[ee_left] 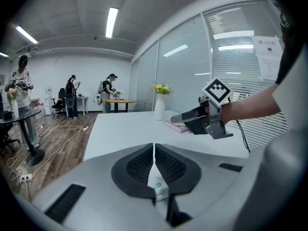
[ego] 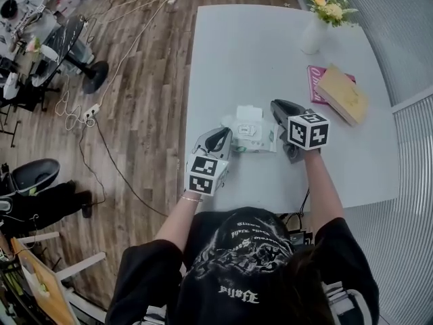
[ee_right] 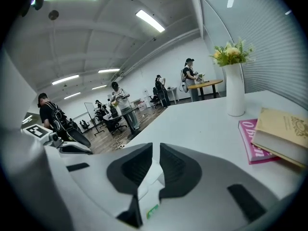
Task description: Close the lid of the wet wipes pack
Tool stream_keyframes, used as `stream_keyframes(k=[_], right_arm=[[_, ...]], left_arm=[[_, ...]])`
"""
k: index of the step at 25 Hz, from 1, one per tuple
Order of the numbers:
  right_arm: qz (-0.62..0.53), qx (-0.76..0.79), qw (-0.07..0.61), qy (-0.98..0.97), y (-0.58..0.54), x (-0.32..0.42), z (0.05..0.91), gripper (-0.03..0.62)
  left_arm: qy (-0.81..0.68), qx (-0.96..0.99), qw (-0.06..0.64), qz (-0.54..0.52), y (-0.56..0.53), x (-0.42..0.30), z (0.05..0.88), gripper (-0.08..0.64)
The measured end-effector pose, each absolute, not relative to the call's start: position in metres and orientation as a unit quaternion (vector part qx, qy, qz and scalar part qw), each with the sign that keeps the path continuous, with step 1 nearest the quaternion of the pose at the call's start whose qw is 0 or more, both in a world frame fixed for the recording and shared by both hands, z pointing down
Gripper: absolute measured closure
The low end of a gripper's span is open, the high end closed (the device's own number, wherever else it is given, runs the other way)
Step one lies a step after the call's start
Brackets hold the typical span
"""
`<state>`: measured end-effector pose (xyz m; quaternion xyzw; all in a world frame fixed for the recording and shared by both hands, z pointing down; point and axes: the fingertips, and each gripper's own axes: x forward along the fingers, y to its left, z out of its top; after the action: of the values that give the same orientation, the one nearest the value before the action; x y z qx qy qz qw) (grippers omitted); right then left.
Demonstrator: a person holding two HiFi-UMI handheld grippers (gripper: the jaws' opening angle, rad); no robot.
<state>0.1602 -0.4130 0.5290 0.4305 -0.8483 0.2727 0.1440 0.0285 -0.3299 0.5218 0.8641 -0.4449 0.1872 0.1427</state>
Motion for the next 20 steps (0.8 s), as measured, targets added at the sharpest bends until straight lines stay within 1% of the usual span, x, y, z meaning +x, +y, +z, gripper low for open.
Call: stream_keyframes(k=[4, 6, 9, 15, 20], right_arm=[[0.307, 0.405, 0.153, -0.848, -0.426, 0.155, 0.548, 0.555], [0.327, 0.386, 0.161, -0.847, -0.430, 0.150, 0.558, 0.525], [0.354, 0.367, 0.169, -0.843, -0.435, 0.144, 0.572, 0.517], [0.397, 0.335, 0.131, -0.844, -0.447, 0.138, 0.578, 0.515], [0.414, 0.309, 0.172, -0.839, -0.440, 0.138, 0.604, 0.508]], left_arm=[[-0.452, 0.855, 0.158, 0.200, -0.342, 0.027, 0.536, 0.546], [-0.457, 0.850, 0.167, 0.203, -0.348, 0.026, 0.542, 0.546], [-0.457, 0.844, 0.178, 0.214, -0.355, 0.025, 0.551, 0.546], [-0.457, 0.834, 0.208, 0.230, -0.364, 0.026, 0.572, 0.546], [-0.449, 0.830, 0.221, 0.249, -0.366, 0.026, 0.587, 0.546]])
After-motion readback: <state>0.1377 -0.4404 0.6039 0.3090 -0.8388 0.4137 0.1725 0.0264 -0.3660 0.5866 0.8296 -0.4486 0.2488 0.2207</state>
